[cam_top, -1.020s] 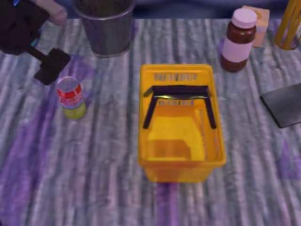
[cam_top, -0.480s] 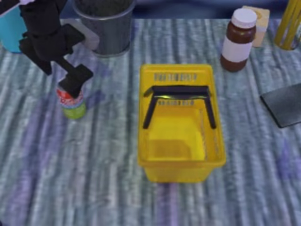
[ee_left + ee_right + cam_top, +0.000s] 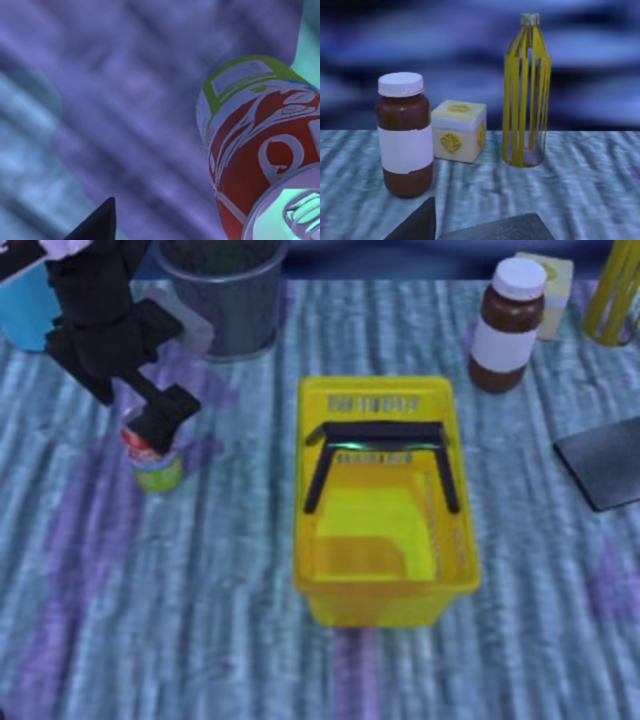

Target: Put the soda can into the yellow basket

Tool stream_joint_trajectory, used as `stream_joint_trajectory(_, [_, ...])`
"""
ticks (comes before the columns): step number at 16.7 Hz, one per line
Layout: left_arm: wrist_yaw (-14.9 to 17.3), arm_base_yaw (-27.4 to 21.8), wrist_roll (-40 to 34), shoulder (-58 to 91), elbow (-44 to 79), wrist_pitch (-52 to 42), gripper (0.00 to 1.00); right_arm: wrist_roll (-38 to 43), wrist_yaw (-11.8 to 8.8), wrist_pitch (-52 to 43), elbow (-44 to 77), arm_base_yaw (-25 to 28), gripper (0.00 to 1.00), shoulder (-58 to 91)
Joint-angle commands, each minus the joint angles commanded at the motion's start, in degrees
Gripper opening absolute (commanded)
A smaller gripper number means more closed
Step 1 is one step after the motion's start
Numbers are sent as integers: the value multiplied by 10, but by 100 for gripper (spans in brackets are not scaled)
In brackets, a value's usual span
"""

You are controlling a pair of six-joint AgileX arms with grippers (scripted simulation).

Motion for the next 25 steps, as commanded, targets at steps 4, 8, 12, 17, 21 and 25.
stream_joint_trajectory(4, [0,0,0,12,-54,68,100,0,0,0,0,0,100,0])
stream_joint_trajectory(8, [0,0,0,15,-63,78,100,0,0,0,0,0,100,0])
stream_joint_trajectory(12, [0,0,0,15,-63,78,77,0,0,0,0,0,100,0])
stream_joint_trajectory(17, [0,0,0,15,-63,78,40,0,0,0,0,0,100,0])
stream_joint_trajectory(21, [0,0,0,15,-63,78,10,0,0,0,0,0,100,0])
stream_joint_trajectory(25, [0,0,0,15,-63,78,0,0,0,0,0,0,100,0])
